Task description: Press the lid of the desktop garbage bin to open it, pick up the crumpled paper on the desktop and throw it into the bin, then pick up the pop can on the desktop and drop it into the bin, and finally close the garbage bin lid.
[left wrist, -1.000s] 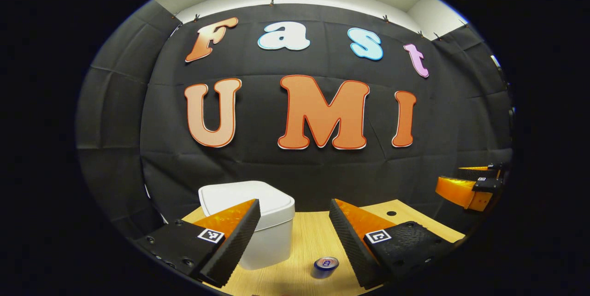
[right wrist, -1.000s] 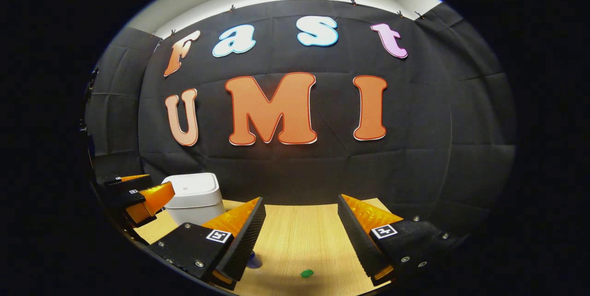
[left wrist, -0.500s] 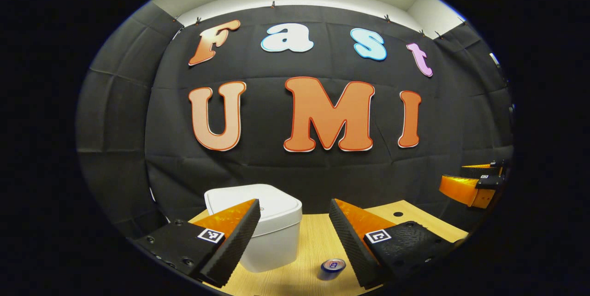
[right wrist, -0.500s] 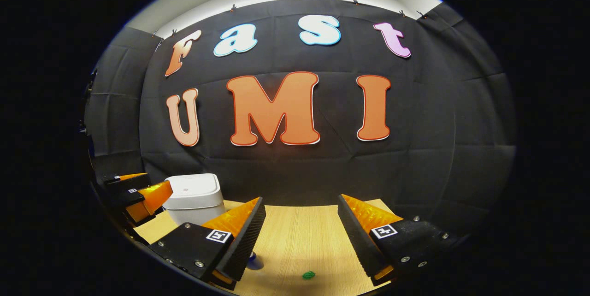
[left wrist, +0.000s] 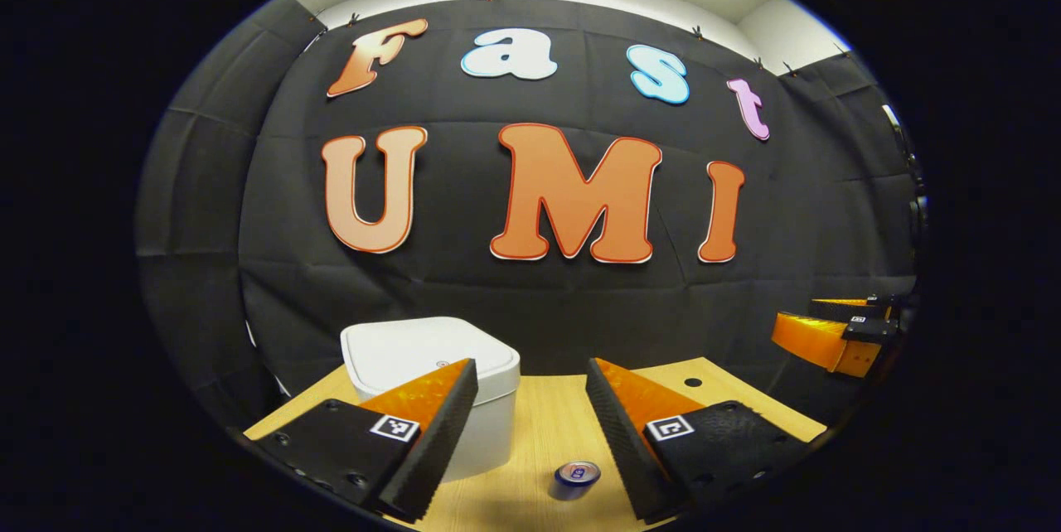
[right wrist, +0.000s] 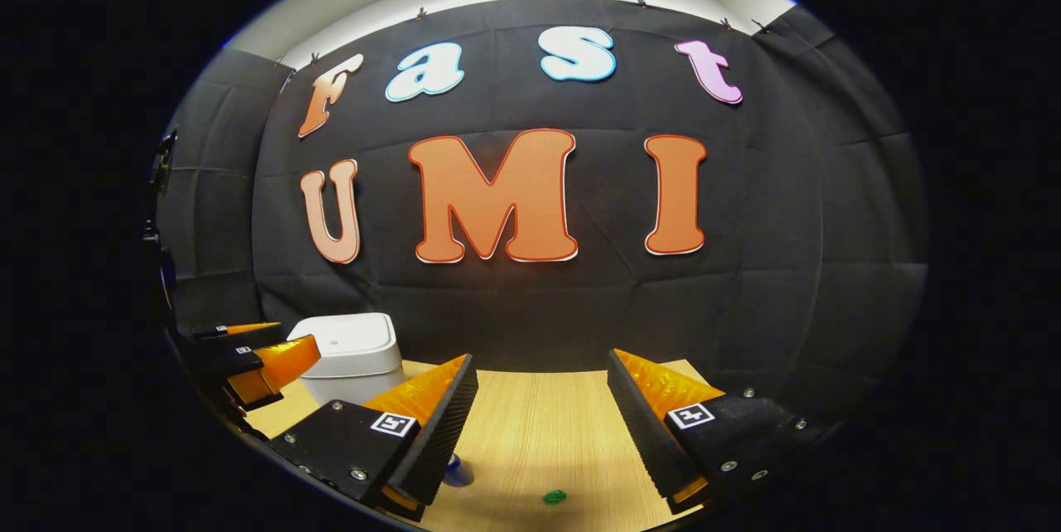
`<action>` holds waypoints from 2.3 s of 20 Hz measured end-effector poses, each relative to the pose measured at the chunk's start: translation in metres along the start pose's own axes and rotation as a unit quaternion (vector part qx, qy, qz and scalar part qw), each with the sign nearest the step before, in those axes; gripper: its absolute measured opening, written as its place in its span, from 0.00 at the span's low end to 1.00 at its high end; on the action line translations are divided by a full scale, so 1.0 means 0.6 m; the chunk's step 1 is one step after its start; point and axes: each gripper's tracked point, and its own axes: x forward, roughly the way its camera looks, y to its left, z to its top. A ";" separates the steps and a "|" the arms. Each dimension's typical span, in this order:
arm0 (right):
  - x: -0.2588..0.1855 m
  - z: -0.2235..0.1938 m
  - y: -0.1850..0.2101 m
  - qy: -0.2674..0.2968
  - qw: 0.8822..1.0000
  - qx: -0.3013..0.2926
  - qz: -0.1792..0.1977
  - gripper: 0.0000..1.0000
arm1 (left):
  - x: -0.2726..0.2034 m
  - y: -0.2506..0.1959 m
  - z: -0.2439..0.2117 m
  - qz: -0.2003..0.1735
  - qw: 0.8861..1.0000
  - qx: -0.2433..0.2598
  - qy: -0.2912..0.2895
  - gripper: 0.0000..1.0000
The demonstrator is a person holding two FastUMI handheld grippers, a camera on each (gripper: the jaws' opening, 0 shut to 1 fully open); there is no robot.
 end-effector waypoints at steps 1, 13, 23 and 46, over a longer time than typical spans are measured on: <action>0.001 -0.001 -0.003 0.001 1.000 0.001 -0.001 0.94 | 0.005 0.004 -0.001 0.002 1.000 0.005 0.005 0.73; 0.011 -0.003 -0.039 0.001 1.000 0.008 -0.014 0.94 | 0.086 0.122 0.007 0.072 0.997 0.024 0.019 0.00; 0.035 -0.010 -0.051 0.011 1.000 0.016 -0.007 0.94 | 0.155 0.194 -0.053 0.104 0.990 0.027 0.089 0.00; 0.047 -0.017 -0.064 0.022 1.000 0.016 -0.006 0.94 | 0.107 0.163 0.050 0.131 0.991 0.040 0.000 0.06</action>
